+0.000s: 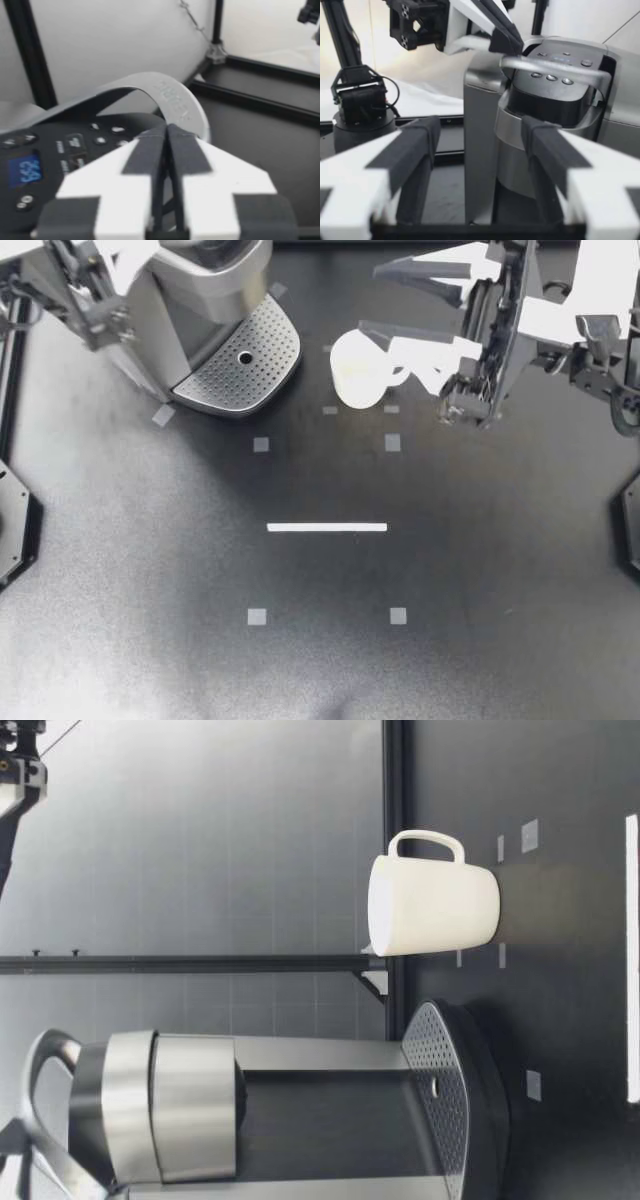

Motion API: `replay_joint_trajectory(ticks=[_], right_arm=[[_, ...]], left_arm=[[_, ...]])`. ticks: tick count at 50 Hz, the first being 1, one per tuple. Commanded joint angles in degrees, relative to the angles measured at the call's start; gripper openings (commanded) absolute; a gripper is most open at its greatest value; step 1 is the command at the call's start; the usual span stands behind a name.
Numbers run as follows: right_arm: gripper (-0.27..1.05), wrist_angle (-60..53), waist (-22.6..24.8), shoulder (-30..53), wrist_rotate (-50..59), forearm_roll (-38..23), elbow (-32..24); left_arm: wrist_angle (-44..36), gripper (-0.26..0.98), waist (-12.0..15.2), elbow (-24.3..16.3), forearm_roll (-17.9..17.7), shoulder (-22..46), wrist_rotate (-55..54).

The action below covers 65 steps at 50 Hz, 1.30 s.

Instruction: Place the coffee capsule inside the capsule container, then place the cup onto the center of the cup tray.

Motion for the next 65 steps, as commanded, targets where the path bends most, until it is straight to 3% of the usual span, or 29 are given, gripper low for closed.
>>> replay_joint_trajectory(ticks=[1, 9, 31, 39, 46, 50, 56, 62, 65], right_arm=[[0.62, -0.6, 0.4, -1.2, 0.2, 0.1, -0.6], [0.62, -0.6, 0.6, -1.6, 0.4, 0.1, -0.4], [0.62, -0.5, 1.0, -2.4, 0.4, 0.1, 0.7], [0.62, 3.2, 0.7, -3.3, -0.2, 0.1, 0.2], [0.62, 13.5, -1.5, -4.1, -0.4, 0.0, -1.4], [0.62, 21.9, -3.8, -4.2, -0.4, -0.3, -2.8], [0.61, 34.7, -6.9, -4.0, -0.8, -1.8, -5.5], [0.61, 49.6, -8.8, -3.0, -3.0, -4.9, -9.8], [0.61, 57.3, -9.4, -1.9, -4.9, -5.7, -12.0]], left_arm=[[-0.2, 0.1, -1.4, -1.8, -0.1, 0.5, -0.1], [0.7, 0.1, -2.9, -1.9, -0.3, 1.9, -0.3], [2.5, 0.1, -3.5, -2.5, -1.3, 4.3, 0.4], [9.1, 0.1, -3.6, -5.0, -0.1, 2.3, 3.6], [17.1, 0.1, -3.5, -6.2, -0.8, 0.8, 9.5], [21.3, 0.1, -3.5, -7.1, -3.9, 0.2, 13.6], [25.3, 0.09, -4.6, -8.9, -11.9, -0.4, 22.3], [33.3, 0.09, -7.2, -12.1, -22.9, -0.6, 35.3], [39.7, 0.09, -8.8, -14.8, -30.0, -0.5, 43.8]])
